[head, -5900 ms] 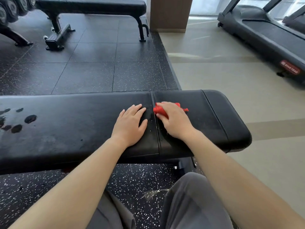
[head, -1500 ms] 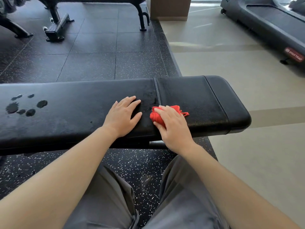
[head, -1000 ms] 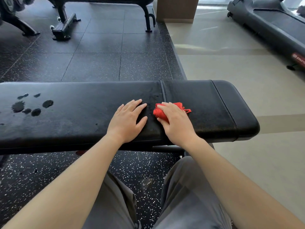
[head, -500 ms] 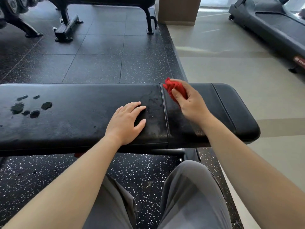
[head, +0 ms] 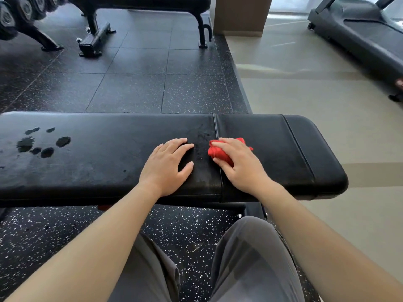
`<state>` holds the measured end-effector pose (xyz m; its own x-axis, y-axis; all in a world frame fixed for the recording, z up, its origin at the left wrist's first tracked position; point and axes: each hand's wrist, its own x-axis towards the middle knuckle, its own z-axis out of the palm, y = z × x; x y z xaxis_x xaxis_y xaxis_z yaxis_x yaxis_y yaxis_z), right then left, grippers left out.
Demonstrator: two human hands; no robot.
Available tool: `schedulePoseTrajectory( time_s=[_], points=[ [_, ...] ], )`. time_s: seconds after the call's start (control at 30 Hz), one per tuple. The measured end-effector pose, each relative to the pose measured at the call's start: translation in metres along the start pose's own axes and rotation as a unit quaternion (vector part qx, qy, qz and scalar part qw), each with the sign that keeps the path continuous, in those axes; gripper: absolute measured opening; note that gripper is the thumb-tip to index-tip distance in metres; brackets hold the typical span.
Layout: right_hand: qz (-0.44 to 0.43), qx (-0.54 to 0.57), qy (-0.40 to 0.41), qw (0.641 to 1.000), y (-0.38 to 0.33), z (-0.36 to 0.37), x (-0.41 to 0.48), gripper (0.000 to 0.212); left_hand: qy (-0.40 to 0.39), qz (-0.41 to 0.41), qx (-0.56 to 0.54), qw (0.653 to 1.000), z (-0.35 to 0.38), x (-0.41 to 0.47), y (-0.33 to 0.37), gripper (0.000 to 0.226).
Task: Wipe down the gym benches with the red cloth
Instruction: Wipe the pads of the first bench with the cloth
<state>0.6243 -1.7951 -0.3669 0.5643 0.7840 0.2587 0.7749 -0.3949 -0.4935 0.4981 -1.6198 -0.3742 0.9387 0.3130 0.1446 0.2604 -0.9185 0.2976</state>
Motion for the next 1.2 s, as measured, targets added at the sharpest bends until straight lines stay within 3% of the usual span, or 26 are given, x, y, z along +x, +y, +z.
schedulePoseTrajectory(
  time_s=[0.37, 0.8, 1.03, 1.2],
  points=[
    [0.001, -0.012, -0.012, 1.0, -0.011, 0.004, 0.009, 0.044, -0.009, -0.005, 0.018, 1.0, 0.0, -0.002, 0.003, 0.071],
    [0.053, -0.044, 0.001, 0.998, 0.015, 0.026, 0.112, 0.042, -0.02, -0.022, 0.038, 0.999, 0.001, -0.002, 0.002, 0.072],
    [-0.011, -0.005, -0.006, 1.0, 0.007, 0.018, 0.057, 0.045, -0.017, -0.025, 0.032, 0.999, -0.001, -0.001, 0.003, 0.072],
    [0.012, -0.003, -0.037, 0.999, 0.022, 0.02, 0.104, 0.045, -0.013, -0.015, 0.038, 0.999, -0.004, 0.0, 0.005, 0.073]
  ],
)
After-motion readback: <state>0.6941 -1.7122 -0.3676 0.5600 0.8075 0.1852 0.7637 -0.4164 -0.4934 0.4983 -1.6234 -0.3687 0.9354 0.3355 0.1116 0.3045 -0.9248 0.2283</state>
